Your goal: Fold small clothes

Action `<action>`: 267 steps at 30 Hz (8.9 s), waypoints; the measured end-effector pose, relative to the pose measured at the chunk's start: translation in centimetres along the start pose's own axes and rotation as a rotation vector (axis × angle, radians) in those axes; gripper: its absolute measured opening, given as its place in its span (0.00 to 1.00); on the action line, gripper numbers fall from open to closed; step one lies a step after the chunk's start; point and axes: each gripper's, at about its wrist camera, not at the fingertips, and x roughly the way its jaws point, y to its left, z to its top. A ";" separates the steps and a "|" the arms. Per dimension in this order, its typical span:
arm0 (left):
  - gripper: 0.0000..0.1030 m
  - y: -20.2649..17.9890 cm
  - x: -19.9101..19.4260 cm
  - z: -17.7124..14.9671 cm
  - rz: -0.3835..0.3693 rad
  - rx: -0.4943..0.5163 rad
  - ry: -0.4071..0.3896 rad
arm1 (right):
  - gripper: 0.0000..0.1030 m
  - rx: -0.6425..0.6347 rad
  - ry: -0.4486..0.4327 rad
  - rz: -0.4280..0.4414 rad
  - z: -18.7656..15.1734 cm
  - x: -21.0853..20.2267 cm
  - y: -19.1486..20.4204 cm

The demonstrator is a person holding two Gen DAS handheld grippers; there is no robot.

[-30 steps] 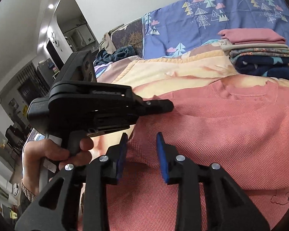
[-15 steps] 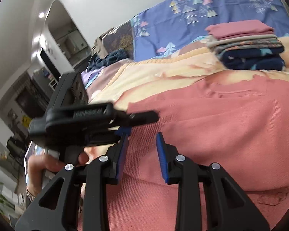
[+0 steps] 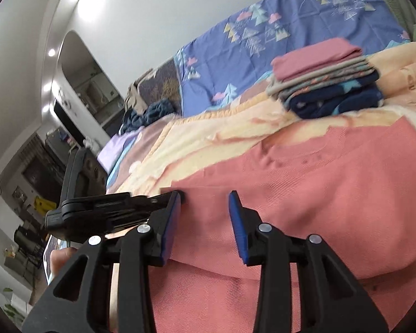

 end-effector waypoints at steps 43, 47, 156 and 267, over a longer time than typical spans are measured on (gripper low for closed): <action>0.14 -0.3 4.1 -1.8 0.393 0.235 0.056 | 0.00 0.361 0.032 -0.435 -1.8 -2.2 -13.2; 0.16 -0.4 1.4 -3.7 0.372 0.218 0.037 | 0.05 0.362 0.016 -0.374 -2.5 -3.7 -12.8; 0.03 -1.1 -17.2 -31.3 -0.238 -0.084 0.127 | 0.03 0.665 0.035 0.280 -22.1 -33.4 -4.6; 0.43 -1.4 -10.9 -8.0 -0.082 -0.095 -0.049 | 0.39 0.618 -0.068 0.077 -5.9 -21.5 -9.9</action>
